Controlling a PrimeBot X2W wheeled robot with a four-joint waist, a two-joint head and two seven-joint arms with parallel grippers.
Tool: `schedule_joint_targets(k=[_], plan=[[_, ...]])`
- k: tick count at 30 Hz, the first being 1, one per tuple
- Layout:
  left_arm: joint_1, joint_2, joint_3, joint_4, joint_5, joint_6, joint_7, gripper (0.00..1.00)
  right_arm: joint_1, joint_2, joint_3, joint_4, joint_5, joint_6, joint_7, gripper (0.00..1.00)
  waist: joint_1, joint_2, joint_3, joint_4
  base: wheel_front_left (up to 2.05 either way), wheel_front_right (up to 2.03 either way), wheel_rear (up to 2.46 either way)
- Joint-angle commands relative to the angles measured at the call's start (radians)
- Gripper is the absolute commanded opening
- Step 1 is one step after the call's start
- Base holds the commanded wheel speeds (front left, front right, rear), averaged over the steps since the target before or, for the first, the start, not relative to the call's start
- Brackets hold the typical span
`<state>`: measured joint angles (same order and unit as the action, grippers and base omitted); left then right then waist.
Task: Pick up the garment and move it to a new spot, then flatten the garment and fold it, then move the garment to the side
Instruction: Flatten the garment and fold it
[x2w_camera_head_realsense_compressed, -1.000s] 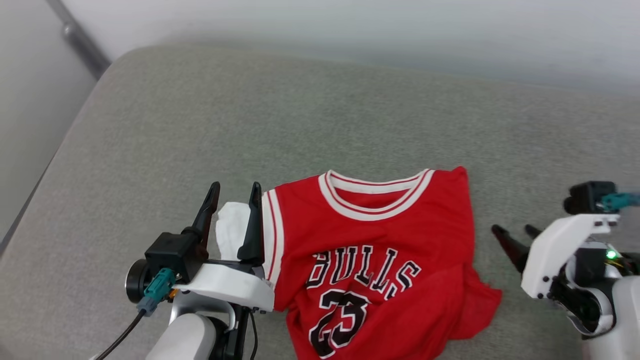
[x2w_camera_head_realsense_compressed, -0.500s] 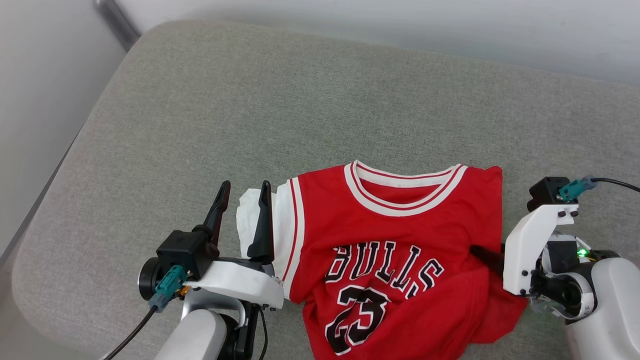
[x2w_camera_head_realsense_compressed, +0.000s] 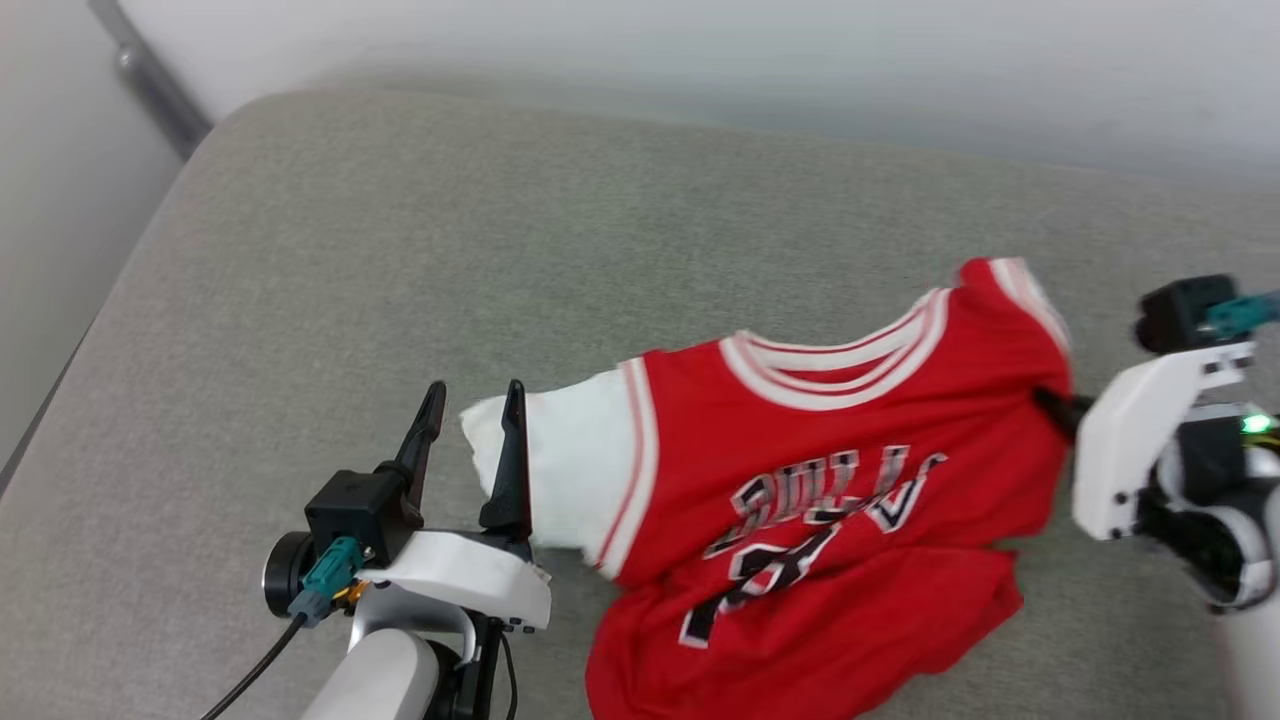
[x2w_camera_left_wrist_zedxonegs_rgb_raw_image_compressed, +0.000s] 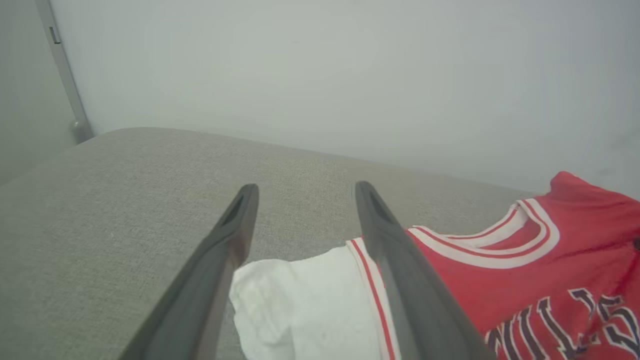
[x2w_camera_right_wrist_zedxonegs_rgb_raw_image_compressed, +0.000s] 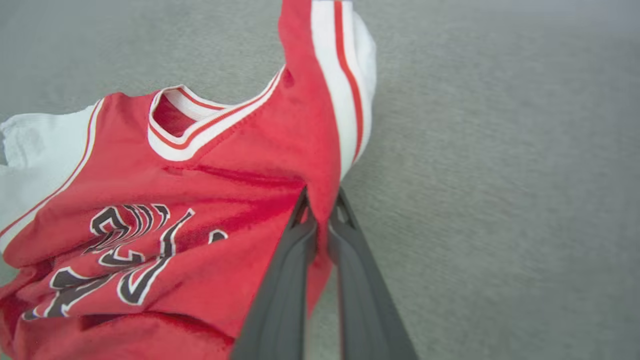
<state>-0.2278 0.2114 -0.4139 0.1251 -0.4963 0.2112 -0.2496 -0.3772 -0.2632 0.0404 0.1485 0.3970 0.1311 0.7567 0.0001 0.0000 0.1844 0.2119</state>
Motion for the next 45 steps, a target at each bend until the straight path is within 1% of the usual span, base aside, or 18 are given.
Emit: schedule_joint_targets(k=[1, 4, 7, 9, 13, 16, 17, 18, 19, 21, 26, 33, 34, 35, 36, 37, 41, 45], plan=[[0.016, 0.008, 0.001, 0.0, -0.004, 0.001, 0.002, 1.0, 0.019, -0.019, -0.025, -0.024, -0.016, -0.001, 0.008, 0.0, -0.0001, 0.0, -0.019, -0.033, 0.0, 0.0, 0.0], [0.022, 0.012, 0.0, -0.007, -0.007, 0.005, 0.009, 1.0, 0.071, -0.03, -0.106, -0.097, -0.058, -0.001, 0.044, 0.0, -0.0001, 0.0, -0.025, -0.065, 0.0, 0.0, 0.0], [0.028, 0.018, 0.0, -0.014, -0.005, 0.011, 0.018, 1.0, 0.149, -0.009, -0.208, -0.158, -0.1, -0.001, 0.093, 0.0, -0.0001, 0.0, -0.024, -0.094, 0.0, 0.0, 0.0], [0.029, 0.021, -0.001, -0.019, -0.005, 0.014, 0.023, 1.0, 0.204, 0.01, -0.262, -0.173, -0.12, -0.001, 0.118, 0.0, -0.0001, 0.0, -0.019, -0.112, 0.0, 0.0, 0.0], [0.027, 0.029, -0.002, -0.022, -0.005, 0.019, 0.034, 1.0, 0.29, 0.078, -0.329, -0.133, -0.136, -0.001, 0.129, 0.0, -0.0001, 0.0, -0.014, -0.146, 0.0, 0.0, 0.0], [0.024, 0.036, -0.001, -0.025, -0.005, 0.024, 0.043, 1.0, 0.306, 0.135, -0.331, -0.08, -0.133, -0.001, 0.084, 0.0, -0.0001, 0.0, -0.011, -0.167, 0.0, 0.0, 0.0], [0.025, 0.038, -0.001, -0.026, -0.006, 0.025, 0.047, 1.0, 0.303, 0.147, -0.335, -0.062, -0.124, -0.001, 0.07, 0.02, -0.0001, 0.0, -0.011, -0.174, 0.0, 0.0, 0.0], [0.028, 0.04, -0.001, -0.027, -0.007, 0.027, 0.05, 1.0, 0.297, 0.152, -0.332, -0.05, -0.126, -0.001, 0.045, 0.36, -0.0001, 0.0, -0.012, -0.179, 0.0, 0.0, 0.0], [0.03, 0.04, -0.002, -0.029, -0.008, 0.026, 0.052, 1.0, 0.294, 0.156, -0.327, -0.038, -0.128, -0.001, 0.02, 1.0, -0.0001, 0.0, -0.013, -0.183, 0.0, 0.0, 0.0], [0.034, 0.046, -0.003, -0.03, -0.009, 0.028, 0.058, 1.0, 0.292, 0.17, -0.317, -0.019, -0.111, -0.001, -0.031, 1.0, -0.0001, 0.0, -0.016, -0.187, 0.0, 0.0, 0.0], [0.044, 0.059, 0.001, -0.032, -0.016, 0.032, 0.07, 1.0, 0.312, 0.156, -0.308, -0.04, -0.119, -0.001, -0.199, 1.0, -0.0001, 0.0, -0.037, -0.196, 0.0, 0.0, 0.0], [0.083, 0.081, 0.012, -0.031, -0.028, 0.044, 0.084, 1.0, 0.346, 0.165, -0.316, -0.098, -0.182, -0.001, -0.413, 1.0, -0.0001, 0.0, -0.089, -0.204, 0.0, 0.0, 0.0], [0.083, 0.081, 0.012, -0.031, -0.028, 0.044, 0.084, 1.0, 0.346, 0.165, -0.316, -0.098, -0.182, -0.001, -0.413, 1.0, -0.0001, 0.0, -0.089, -0.204, 0.0, 0.0, 0.0], [0.095, 0.085, 0.013, -0.03, -0.035, 0.046, 0.089, 1.0, 0.353, 0.173, -0.311, -0.12, -0.192, -0.001, -0.476, 1.0, -0.0001, 0.0, -0.104, -0.205, 0.0, 0.0, 0.0], [0.102, 0.088, 0.012, -0.028, -0.036, 0.047, 0.094, 1.0, 0.362, 0.177, -0.305, -0.128, -0.204, -0.001, -0.505, 1.0, -0.0001, 0.0, -0.114, -0.206, 0.0, 0.0, 0.0], [0.102, 0.088, 0.012, -0.028, -0.036, 0.047, 0.094, 1.0, 0.362, 0.177, -0.305, -0.128, -0.204, -0.001, -0.505, 1.0, -0.0001, 0.0, -0.114, -0.206, 0.0, 0.0, 0.0], [0.123, 0.098, 0.011, -0.023, -0.045, 0.051, 0.111, 1.0, 0.383, 0.192, -0.277, -0.158, -0.222, -0.001, -0.6, 1.0, -0.0001, 0.0, -0.143, -0.209, 0.0, 0.0, 0.0], [0.142, 0.108, 0.008, -0.017, -0.053, 0.052, 0.131, 1.0, 0.412, 0.203, -0.241, -0.19, -0.228, -0.001, -0.657, 1.0, -0.0001, 0.0, -0.163, -0.216, 0.0, 0.0, 0.0]])
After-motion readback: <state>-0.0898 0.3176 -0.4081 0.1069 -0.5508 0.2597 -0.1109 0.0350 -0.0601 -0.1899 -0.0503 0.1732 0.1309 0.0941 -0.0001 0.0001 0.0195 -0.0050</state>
